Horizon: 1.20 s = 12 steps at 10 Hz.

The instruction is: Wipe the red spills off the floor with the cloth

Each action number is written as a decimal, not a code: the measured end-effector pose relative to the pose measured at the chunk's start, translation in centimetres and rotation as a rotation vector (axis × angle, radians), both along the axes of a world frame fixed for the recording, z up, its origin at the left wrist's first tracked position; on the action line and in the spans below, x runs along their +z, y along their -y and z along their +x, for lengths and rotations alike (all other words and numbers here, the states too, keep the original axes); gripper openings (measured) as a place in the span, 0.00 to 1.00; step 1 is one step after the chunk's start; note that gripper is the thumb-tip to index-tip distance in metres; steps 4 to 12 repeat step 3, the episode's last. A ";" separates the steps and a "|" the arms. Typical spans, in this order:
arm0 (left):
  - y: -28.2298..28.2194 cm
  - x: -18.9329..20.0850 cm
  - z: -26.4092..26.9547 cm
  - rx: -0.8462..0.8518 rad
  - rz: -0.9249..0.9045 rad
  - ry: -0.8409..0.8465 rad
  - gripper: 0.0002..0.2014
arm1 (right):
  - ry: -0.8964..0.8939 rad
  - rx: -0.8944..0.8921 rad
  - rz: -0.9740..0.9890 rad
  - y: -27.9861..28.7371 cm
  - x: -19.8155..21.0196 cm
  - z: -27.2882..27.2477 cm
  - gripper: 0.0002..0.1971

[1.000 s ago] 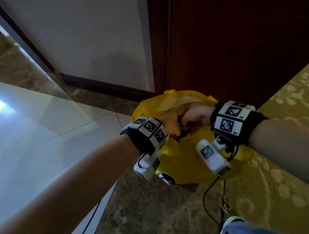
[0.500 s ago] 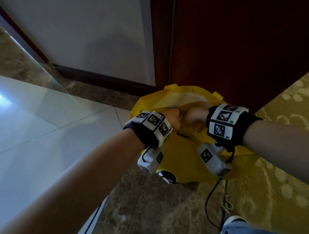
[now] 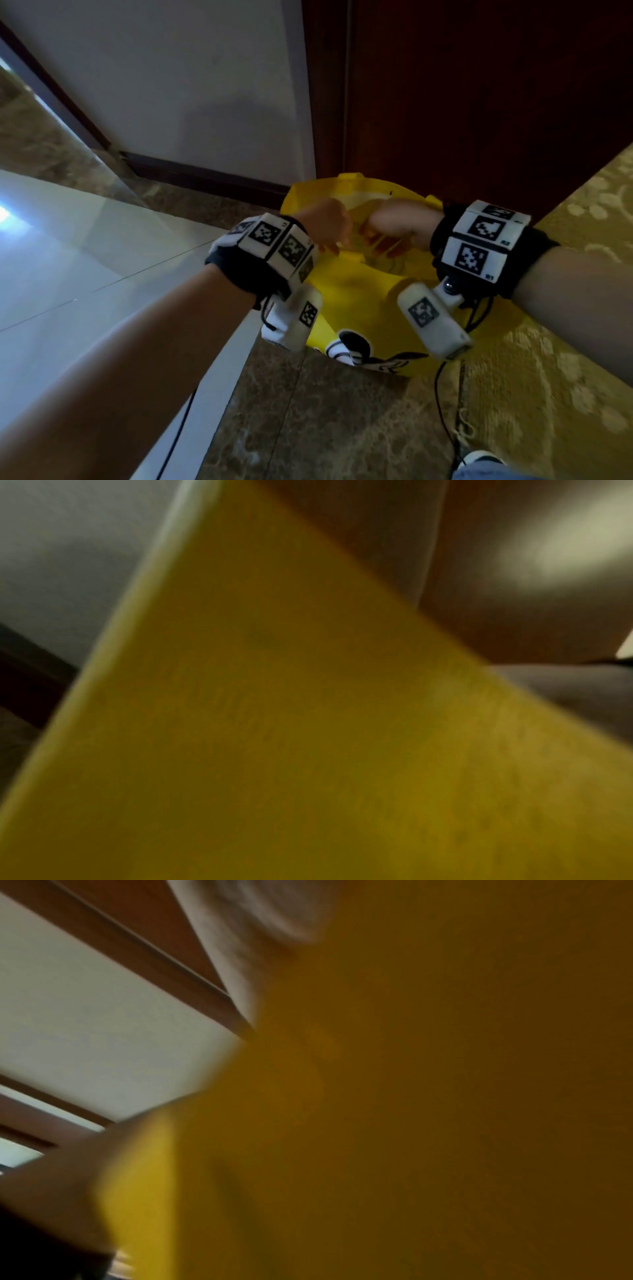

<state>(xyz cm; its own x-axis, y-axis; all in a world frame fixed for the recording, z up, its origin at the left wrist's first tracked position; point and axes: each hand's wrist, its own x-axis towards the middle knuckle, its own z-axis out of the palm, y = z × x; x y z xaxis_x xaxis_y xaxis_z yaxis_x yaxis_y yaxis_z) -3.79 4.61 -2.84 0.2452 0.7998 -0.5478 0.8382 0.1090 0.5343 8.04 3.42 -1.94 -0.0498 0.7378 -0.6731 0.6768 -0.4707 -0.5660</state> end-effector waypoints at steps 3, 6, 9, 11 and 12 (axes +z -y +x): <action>-1.8 5.5 -2.4 0.568 0.043 0.612 0.12 | -0.298 -0.301 0.318 -1.8 4.1 0.5 0.06; -1.8 5.5 -2.4 0.568 0.043 0.612 0.12 | -0.298 -0.301 0.318 -1.8 4.1 0.5 0.06; -1.8 5.5 -2.4 0.568 0.043 0.612 0.12 | -0.298 -0.301 0.318 -1.8 4.1 0.5 0.06; -1.8 5.5 -2.4 0.568 0.043 0.612 0.12 | -0.298 -0.301 0.318 -1.8 4.1 0.5 0.06; -1.8 5.5 -2.4 0.568 0.043 0.612 0.12 | -0.298 -0.301 0.318 -1.8 4.1 0.5 0.06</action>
